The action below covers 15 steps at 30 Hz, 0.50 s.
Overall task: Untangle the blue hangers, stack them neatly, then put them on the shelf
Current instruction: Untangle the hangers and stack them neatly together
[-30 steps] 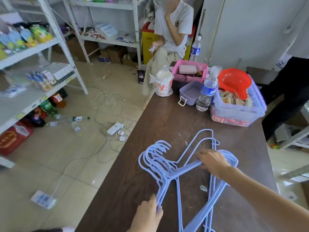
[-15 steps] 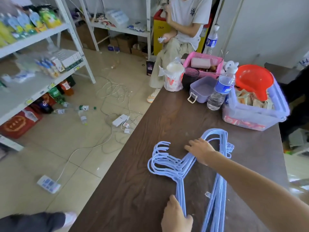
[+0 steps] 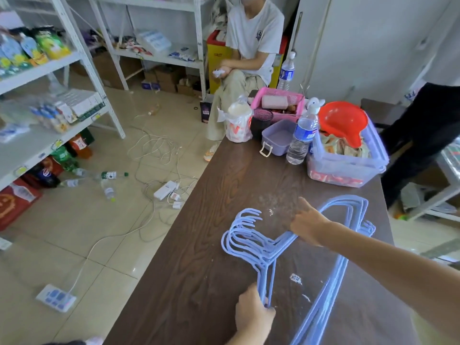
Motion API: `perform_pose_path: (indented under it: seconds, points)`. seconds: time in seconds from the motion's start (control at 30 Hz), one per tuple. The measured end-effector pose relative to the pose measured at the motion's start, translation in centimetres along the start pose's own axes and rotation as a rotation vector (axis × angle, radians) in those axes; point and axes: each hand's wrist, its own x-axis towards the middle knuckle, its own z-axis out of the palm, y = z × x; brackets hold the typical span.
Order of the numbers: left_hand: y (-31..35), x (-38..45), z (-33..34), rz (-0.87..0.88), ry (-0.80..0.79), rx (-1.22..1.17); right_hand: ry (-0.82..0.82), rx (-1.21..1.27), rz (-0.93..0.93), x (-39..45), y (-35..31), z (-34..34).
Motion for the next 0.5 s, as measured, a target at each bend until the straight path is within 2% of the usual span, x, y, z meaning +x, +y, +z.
perform_pose_path:
  seconds: [0.1,0.3,0.4,0.5]
  points:
    - [-0.1,-0.2,-1.8,0.173,0.063,0.015,0.034,0.273,0.114,-3.2,1.2,-1.2]
    - [3.7,1.5,-10.3,0.579,0.373,0.511,0.272,0.628,0.510,-9.6,-0.6,-0.4]
    - [5.9,1.9,-12.3,0.735,0.404,0.653,0.408,0.791,0.679,-10.6,-3.8,0.6]
    - [5.7,2.3,-11.1,0.746,0.328,0.735,0.323,0.908,0.769,-10.5,-7.1,1.2]
